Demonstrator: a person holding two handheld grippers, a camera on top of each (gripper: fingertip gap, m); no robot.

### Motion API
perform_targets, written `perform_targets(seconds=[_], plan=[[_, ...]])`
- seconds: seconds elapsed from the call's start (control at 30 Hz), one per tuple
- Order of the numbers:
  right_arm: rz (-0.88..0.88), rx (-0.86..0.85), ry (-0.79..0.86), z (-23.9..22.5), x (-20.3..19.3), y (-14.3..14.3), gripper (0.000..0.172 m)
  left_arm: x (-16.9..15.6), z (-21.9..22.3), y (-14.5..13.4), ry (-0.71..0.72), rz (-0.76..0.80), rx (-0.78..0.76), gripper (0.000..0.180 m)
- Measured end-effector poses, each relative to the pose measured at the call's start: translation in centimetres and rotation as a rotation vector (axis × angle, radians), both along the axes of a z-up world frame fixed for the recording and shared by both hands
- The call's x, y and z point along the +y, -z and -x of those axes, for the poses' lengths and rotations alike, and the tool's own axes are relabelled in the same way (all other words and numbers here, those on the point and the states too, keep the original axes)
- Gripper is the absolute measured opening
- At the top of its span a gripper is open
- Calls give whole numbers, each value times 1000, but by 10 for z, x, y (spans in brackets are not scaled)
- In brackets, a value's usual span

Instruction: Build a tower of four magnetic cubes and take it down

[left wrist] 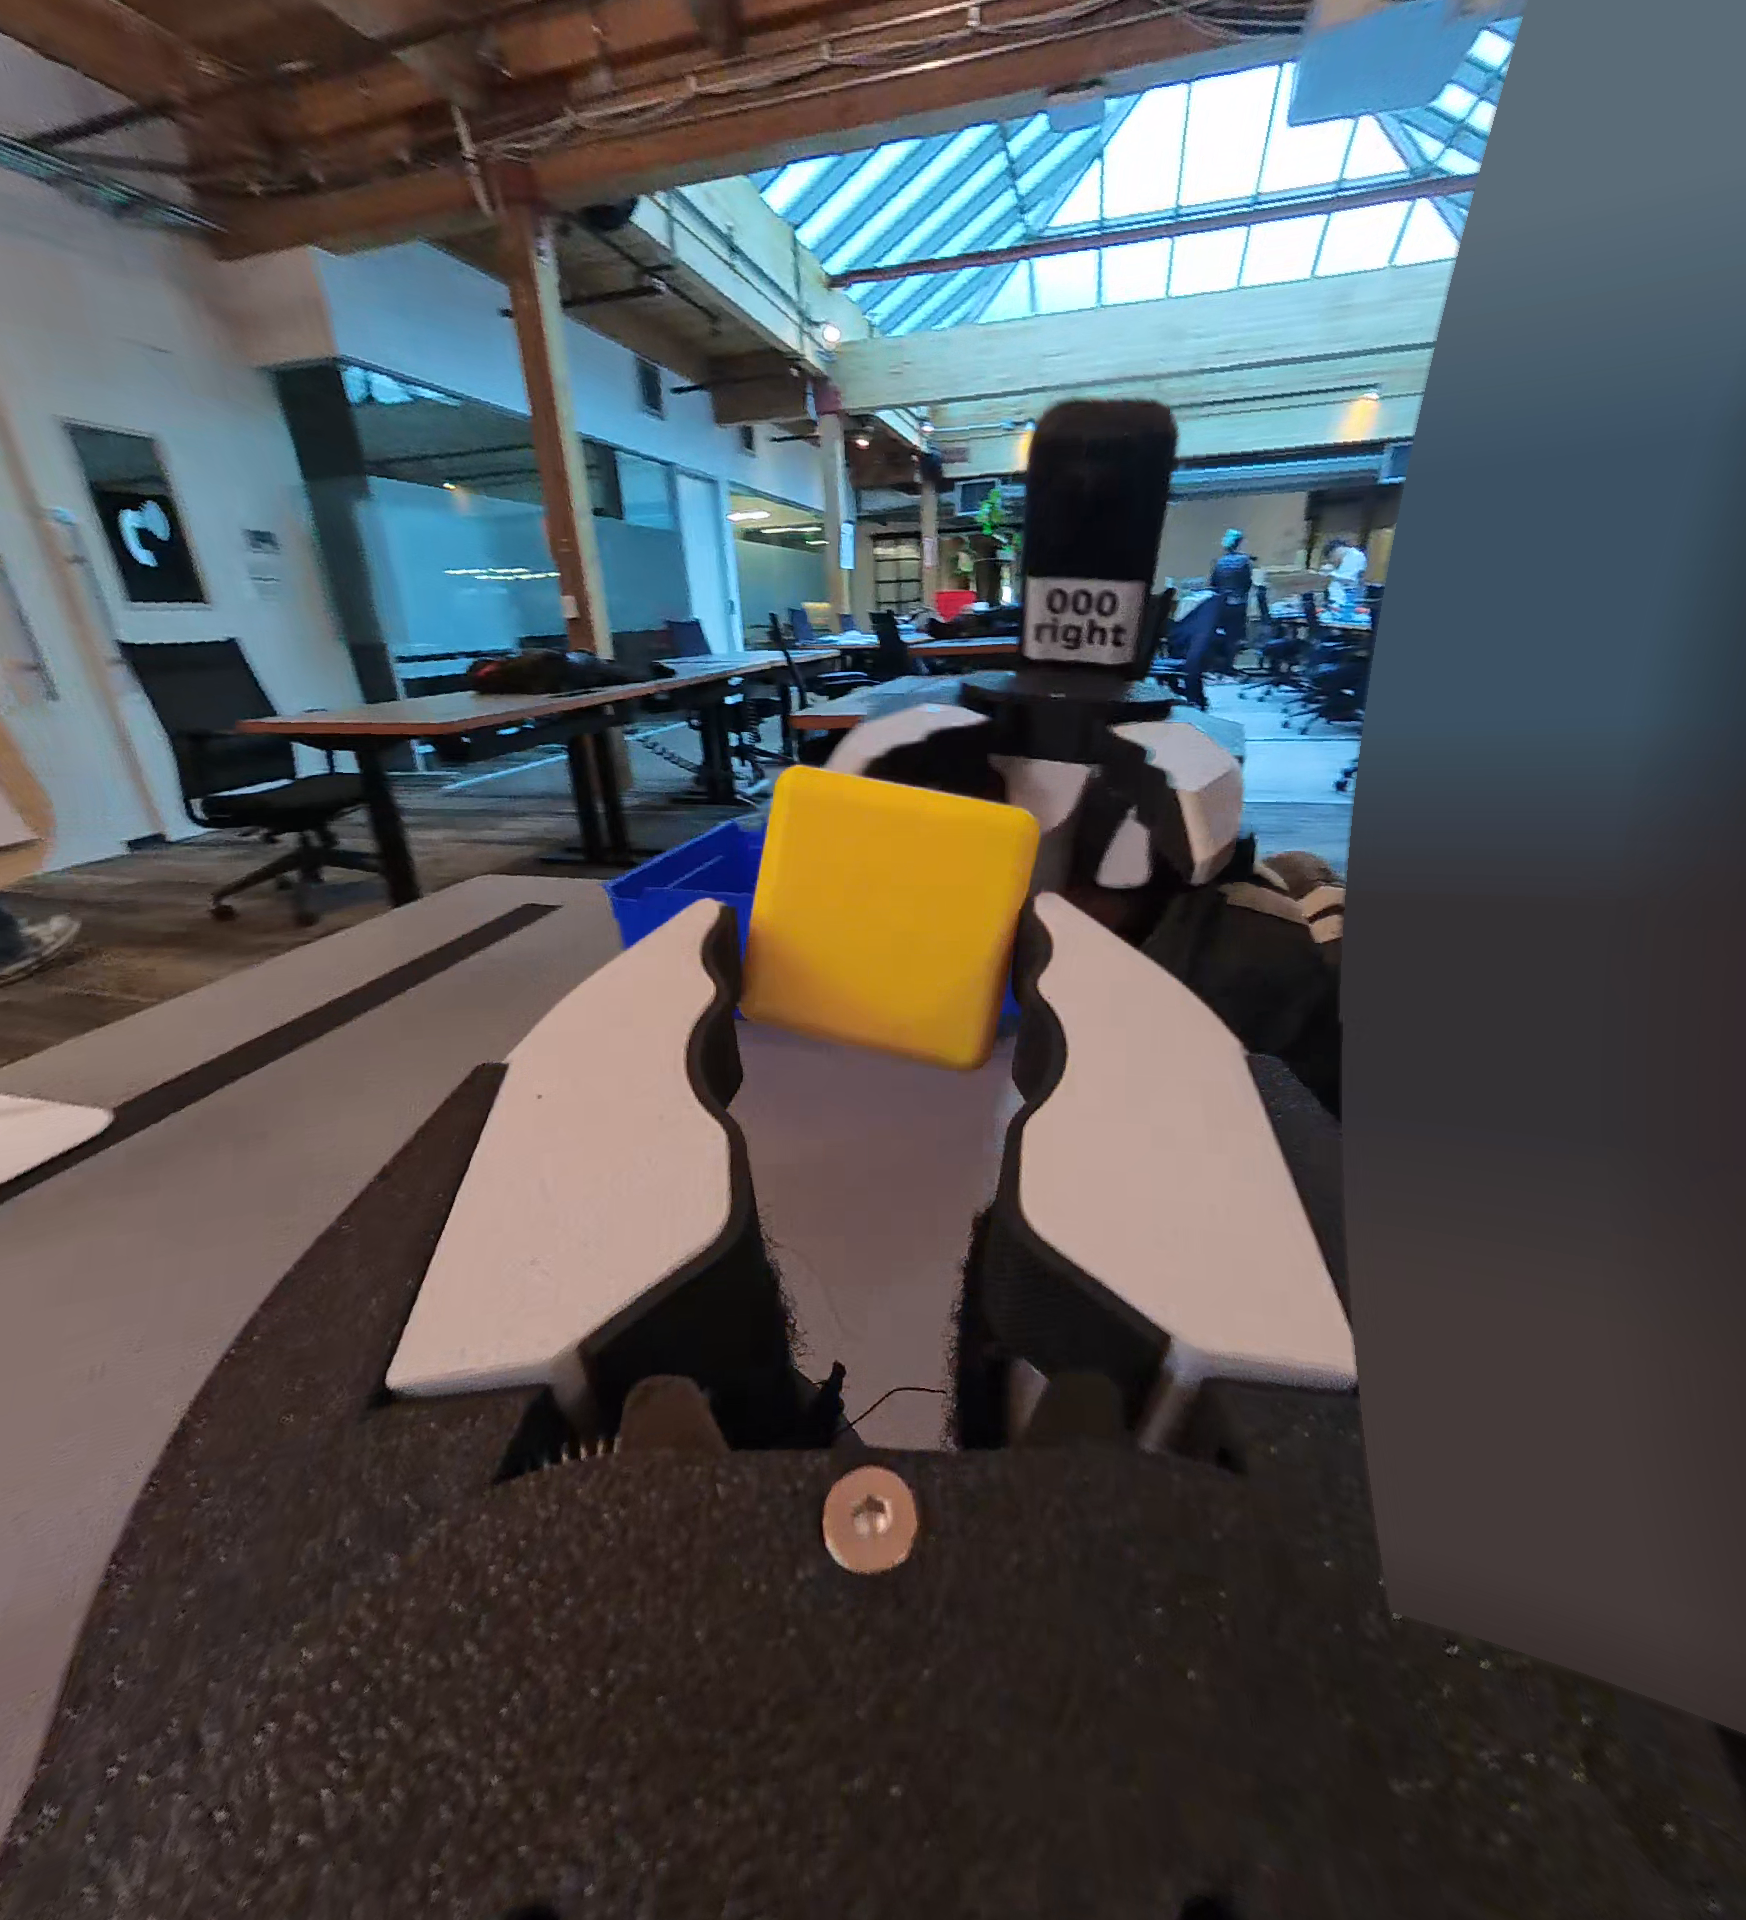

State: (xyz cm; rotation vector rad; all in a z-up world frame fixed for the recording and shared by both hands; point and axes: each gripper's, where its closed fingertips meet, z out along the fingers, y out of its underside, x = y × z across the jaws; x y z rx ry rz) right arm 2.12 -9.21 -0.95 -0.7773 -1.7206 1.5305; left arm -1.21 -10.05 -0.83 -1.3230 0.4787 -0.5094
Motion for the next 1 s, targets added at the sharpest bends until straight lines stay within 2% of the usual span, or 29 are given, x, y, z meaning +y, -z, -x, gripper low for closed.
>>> perform_targets(seconds=[0.03,0.17,0.3,0.4,0.5,0.53,0.63,0.7,0.83,1.0], plan=[[-12,8,5,6,0,1,76,3,-5,3,22,5,0,50],[-2,13,-11,17,1,6,64,8,-13,11,71,31,-13,50],[-13,9,-62,18,-1,12,61,11,-15,21,68,61,3,50],[-65,-14,-73,20,-2,24,48,13,-14,25,56,70,18,51],[-122,-19,-98,19,1,35,48,12,-16,37,54,128,74,51],[-144,-32,-89,20,7,42,48,13,-12,41,23,159,111,52],[-186,-121,-52,23,40,78,48,7,10,48,-112,204,212,81],[-175,-222,-47,22,62,110,48,-3,28,52,-204,236,272,87],[-164,-361,-25,17,90,156,47,-29,57,56,-333,281,325,88],[-174,-432,9,14,104,179,47,-56,88,49,-469,263,322,85]])
